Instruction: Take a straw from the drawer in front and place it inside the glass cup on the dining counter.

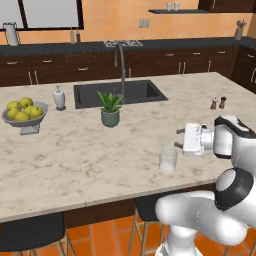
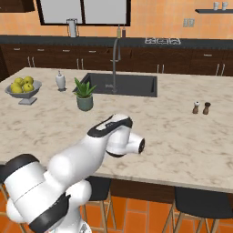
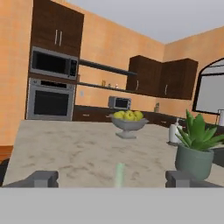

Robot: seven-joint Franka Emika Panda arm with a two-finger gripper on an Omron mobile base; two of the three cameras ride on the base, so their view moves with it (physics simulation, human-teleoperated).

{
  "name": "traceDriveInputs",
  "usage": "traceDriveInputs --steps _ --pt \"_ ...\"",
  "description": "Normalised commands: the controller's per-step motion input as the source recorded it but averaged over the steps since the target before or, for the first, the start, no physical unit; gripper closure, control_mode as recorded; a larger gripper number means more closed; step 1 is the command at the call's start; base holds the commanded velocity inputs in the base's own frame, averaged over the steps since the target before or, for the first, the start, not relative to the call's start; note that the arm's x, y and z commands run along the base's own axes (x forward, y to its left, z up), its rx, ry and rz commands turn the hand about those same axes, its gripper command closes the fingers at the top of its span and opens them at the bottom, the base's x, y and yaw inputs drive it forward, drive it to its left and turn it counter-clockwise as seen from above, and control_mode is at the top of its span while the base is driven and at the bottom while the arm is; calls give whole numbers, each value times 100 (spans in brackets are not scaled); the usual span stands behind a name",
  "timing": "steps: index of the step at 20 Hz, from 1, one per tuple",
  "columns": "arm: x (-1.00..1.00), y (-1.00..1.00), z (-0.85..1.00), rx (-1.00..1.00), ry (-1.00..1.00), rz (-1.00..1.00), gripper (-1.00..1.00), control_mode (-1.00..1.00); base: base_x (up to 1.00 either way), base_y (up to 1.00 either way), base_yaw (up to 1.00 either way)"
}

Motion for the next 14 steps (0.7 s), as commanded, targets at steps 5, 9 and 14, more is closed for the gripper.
traceDriveInputs --steps 5,9,14 --pt "-71 -19 92 -9 0 0 -100 -100 0 0 0" --pt "-100 -1 71 -24 0 0 -100 -100 0 0 0" --pt "-94 11 19 -35 4 0 -100 -100 0 0 0"
